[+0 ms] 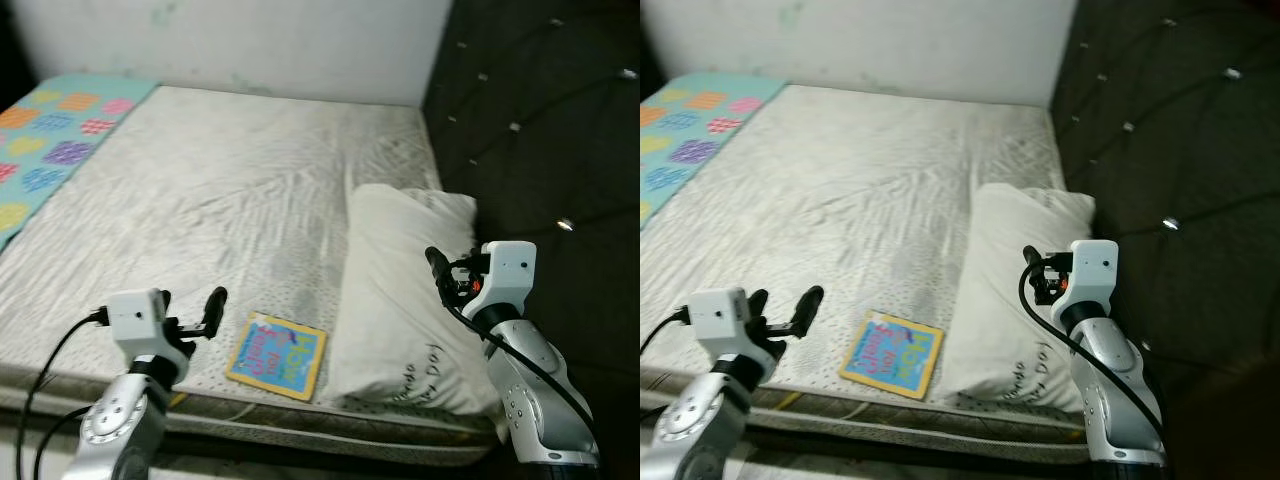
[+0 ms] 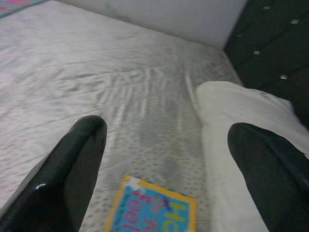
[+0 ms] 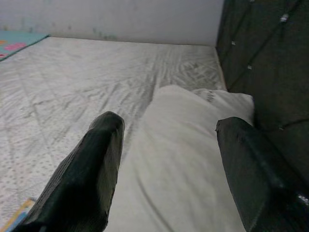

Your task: Clean up the room

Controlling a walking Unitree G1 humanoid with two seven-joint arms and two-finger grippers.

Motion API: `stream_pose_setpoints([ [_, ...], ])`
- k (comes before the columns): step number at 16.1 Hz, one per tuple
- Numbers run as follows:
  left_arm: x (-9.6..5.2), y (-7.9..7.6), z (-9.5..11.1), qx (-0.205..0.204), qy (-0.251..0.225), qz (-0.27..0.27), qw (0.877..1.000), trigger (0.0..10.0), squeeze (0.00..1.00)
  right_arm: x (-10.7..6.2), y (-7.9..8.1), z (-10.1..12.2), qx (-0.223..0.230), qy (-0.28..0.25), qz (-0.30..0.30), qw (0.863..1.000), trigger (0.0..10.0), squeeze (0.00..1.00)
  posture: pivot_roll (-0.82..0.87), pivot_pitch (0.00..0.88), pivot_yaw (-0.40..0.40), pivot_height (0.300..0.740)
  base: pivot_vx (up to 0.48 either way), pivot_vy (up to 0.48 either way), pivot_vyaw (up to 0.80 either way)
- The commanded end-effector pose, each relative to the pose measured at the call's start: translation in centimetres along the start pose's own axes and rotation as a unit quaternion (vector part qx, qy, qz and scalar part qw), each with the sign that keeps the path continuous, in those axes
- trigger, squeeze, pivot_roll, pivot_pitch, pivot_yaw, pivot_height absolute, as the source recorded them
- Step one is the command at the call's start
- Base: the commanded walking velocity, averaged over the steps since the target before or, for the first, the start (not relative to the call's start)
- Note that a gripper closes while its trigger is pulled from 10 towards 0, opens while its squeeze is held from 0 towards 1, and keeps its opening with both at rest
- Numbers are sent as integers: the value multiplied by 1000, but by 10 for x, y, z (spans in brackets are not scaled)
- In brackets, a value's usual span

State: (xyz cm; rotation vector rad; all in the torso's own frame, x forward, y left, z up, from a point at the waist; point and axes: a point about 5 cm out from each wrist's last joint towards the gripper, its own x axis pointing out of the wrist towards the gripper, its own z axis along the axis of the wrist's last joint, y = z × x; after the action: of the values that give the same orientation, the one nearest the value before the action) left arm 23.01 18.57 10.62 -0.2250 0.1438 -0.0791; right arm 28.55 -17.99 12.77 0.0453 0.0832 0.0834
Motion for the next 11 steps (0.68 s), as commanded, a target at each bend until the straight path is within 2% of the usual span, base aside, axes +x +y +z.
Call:
stream_pose_setpoints([
  [1, 2, -4, 1, 5, 0, -3, 1000, 10000, 0, 2, -1, 4, 2, -8, -4, 1000, 10000, 0, -162, 0, -19, 740, 0, 0, -800],
  [6, 5, 0, 1, -6, 0, 10, 1000, 10000, 0, 3, 4, 3, 7, -12, 0, 1000, 10000, 0, -168, 0, -7, 740, 0, 0, -693],
  [9, 7, -2, 1, -5, 1, 6, 1000, 10000, 0, 6, 4, 5, 5, -17, 1, 1000, 10000, 0, -174, 0, 6, 740, 0, 0, 0],
  [11, 9, -2, 2, -4, 0, 6, 1000, 10000, 0, 9, 7, 6, 3, -20, 6, 1000, 10000, 0, -187, 0, 22, 740, 0, 257, 0],
])
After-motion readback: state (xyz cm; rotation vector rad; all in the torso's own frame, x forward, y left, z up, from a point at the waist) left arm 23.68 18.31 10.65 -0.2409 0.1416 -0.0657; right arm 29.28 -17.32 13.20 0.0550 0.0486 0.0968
